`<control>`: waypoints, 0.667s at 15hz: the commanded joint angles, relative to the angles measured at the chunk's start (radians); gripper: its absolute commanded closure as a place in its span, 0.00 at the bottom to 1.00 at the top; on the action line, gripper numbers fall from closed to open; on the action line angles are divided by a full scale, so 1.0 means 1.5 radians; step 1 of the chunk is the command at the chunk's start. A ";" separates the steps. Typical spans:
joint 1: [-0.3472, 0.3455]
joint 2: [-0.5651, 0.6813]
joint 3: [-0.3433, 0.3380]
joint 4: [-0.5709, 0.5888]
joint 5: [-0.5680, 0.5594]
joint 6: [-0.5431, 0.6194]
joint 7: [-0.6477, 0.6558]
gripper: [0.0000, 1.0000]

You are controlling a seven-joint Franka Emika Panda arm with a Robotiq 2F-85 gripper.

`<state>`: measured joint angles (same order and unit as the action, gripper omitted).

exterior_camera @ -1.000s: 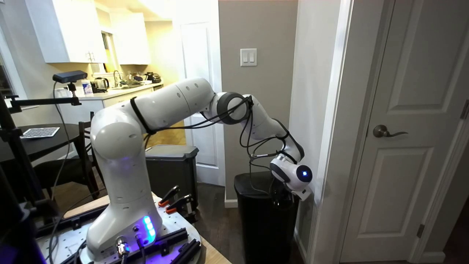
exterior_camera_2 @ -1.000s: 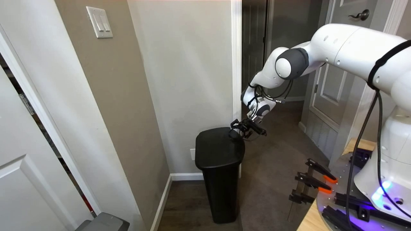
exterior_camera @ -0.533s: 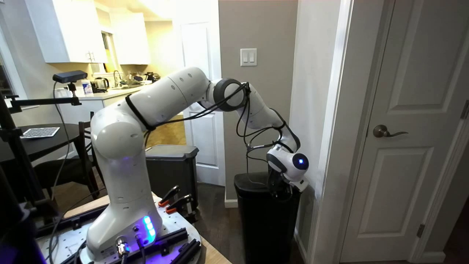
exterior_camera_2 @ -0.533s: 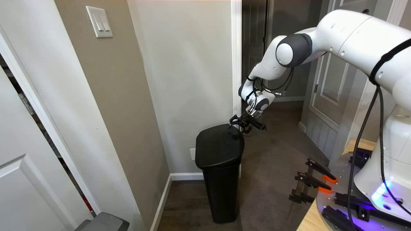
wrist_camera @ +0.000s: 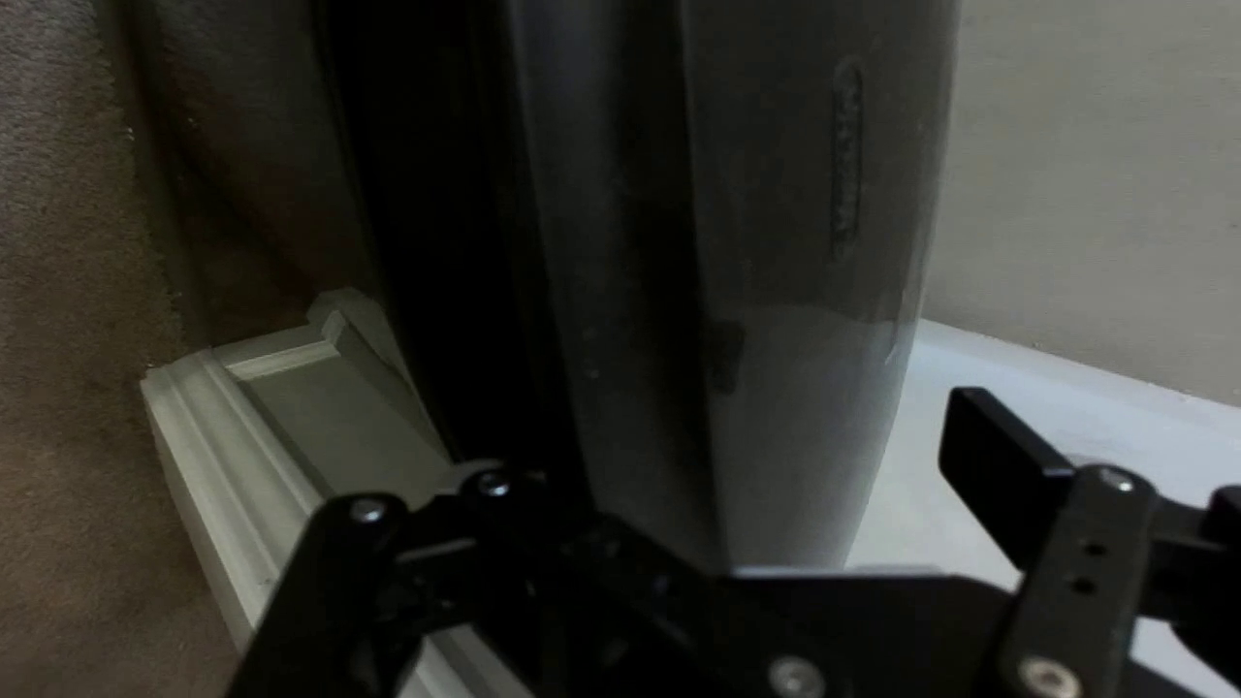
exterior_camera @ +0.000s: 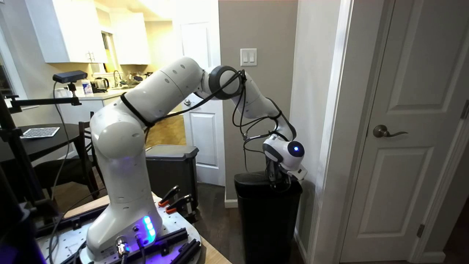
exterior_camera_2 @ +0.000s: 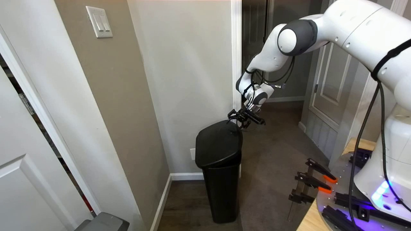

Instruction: Open the black bin.

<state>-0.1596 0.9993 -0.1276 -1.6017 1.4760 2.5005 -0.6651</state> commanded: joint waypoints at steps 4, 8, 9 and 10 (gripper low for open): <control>0.029 -0.044 0.010 -0.028 -0.064 0.050 0.032 0.00; 0.044 -0.050 0.019 -0.028 -0.107 0.090 0.049 0.00; 0.049 -0.050 0.022 -0.027 -0.118 0.103 0.054 0.00; 0.050 -0.051 0.026 -0.027 -0.130 0.111 0.059 0.00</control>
<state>-0.0962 0.9613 -0.1095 -1.6097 1.3392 2.6167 -0.6262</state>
